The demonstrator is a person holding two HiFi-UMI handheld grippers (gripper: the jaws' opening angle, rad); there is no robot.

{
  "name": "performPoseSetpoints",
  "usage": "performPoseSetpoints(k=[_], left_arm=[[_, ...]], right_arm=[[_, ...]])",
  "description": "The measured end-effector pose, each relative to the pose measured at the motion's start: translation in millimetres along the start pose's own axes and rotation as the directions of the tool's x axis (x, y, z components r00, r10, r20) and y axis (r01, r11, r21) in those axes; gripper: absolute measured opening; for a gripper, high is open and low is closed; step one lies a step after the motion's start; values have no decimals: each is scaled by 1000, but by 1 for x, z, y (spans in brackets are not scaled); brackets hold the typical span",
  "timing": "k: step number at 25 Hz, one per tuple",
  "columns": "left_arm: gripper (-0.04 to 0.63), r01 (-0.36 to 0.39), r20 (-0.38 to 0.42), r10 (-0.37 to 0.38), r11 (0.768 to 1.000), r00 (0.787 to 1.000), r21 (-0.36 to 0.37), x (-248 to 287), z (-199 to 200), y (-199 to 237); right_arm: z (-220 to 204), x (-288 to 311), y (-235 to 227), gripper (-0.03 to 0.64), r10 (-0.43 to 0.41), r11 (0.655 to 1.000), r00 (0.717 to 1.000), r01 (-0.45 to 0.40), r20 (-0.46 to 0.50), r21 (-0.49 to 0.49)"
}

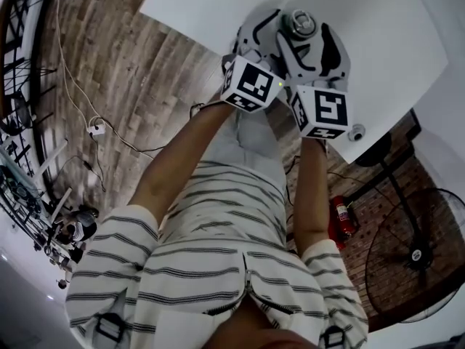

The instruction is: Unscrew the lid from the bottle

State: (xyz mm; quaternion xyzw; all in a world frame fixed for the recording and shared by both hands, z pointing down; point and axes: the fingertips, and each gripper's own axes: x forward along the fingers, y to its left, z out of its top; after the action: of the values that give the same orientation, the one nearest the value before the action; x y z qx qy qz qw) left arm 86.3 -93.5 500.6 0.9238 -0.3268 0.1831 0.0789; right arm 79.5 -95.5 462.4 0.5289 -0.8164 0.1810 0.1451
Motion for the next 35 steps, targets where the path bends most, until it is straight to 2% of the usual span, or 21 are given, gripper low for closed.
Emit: performPoseSetpoints(k=[10, 14, 24, 30, 35], left_arm=[[348, 45, 6, -45, 999, 999, 19, 8, 0, -2], [328, 44, 14, -45, 999, 999, 24, 12, 0, -4], [321, 56, 20, -57, 997, 998, 44, 11, -2, -3], [321, 64, 2, -64, 997, 998, 50, 12, -3, -2], [321, 85, -22, -84, 995, 996, 52, 15, -4, -6]], right_arm=[[3, 8, 0, 321, 33, 999, 999, -32, 23, -7], [2, 9, -4, 268, 26, 999, 1000, -25, 17, -40], [0, 10, -3, 265, 41, 998, 999, -40, 16, -55], [-1, 11, -1, 265, 126, 986, 992, -127, -14, -105], [-4, 9, -2, 265, 222, 960, 973, -230, -63, -158]])
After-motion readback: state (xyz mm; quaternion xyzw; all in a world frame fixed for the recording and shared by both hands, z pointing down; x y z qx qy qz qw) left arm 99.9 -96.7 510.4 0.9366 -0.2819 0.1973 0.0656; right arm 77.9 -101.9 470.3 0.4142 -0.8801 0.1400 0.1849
